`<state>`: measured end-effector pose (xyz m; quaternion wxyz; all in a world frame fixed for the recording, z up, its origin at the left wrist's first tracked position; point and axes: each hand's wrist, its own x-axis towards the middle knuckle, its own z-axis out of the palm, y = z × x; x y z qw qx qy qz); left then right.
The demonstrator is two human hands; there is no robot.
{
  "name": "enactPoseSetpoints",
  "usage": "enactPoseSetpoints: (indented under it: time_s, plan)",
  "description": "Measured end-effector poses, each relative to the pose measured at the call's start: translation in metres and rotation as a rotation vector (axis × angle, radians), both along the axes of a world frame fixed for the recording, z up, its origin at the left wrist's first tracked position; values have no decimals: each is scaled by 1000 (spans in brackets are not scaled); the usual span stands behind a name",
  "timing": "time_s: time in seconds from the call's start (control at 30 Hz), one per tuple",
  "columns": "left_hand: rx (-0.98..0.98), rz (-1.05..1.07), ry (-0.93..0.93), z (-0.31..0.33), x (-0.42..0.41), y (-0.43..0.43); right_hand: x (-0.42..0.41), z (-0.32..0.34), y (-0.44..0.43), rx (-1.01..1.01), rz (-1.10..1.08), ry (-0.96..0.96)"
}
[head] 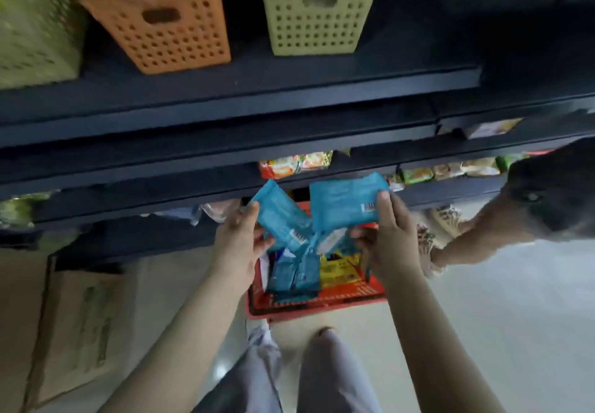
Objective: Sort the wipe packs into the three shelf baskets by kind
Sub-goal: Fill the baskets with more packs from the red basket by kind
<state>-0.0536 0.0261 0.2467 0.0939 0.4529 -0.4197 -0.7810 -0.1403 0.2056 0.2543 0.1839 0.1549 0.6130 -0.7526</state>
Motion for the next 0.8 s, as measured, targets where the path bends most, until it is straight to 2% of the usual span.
enactPoseSetpoints:
  time_s: [0.23, 0.33, 0.47, 0.6, 0.8]
  plan:
    - [-72, 138, 201, 122, 16, 30, -8, 122, 12, -330, 193, -13]
    - [-121, 189, 251, 153, 24, 36, -1, 151, 12, -318, 313, 22]
    - [-197, 208, 287, 184, 45, 29, 10, 172, -4, -258, 353, 48]
    - [-218, 233, 293, 204, 76, 2, 28, 181, -36, -197, 422, 159]
    - [-187, 180, 325, 217, 125, -54, 68, 192, -99, -285, 359, 106]
